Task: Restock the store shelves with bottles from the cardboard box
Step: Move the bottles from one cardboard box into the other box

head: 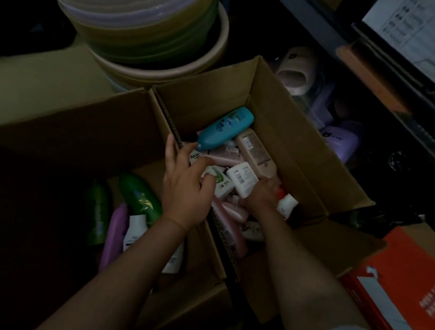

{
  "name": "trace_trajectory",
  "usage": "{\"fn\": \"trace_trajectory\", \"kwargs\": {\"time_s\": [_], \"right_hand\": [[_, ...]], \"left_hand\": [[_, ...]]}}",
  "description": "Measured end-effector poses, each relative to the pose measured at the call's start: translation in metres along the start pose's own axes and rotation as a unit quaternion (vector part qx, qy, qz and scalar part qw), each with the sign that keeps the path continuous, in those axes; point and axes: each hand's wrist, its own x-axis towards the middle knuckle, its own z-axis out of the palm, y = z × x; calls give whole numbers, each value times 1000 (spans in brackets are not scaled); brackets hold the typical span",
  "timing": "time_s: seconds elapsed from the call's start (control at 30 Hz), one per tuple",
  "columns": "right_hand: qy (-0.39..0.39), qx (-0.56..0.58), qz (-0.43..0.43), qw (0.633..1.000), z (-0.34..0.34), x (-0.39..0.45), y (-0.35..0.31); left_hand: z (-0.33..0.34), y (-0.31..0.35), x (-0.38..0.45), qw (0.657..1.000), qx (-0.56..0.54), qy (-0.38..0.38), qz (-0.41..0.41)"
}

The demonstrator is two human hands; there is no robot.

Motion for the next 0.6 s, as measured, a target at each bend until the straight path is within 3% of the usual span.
{"fn": "trace_trajectory", "kwargs": {"time_s": [0.2, 0.4, 0.5, 0.6], "right_hand": [[-46, 159, 27, 986, 5, 1, 19], [-75, 421, -28, 903, -55, -30, -11], [-64, 497, -109, 858, -101, -70, -43], [-62, 505, -223, 831, -135, -112, -72]], "left_hand": [[0, 3, 2, 1000, 22, -12, -7], [-4, 1, 4, 999, -2, -35, -8], [-21, -3, 4, 982, -168, -58, -59], [-59, 9, 6, 888, -433, -9, -158]]}}
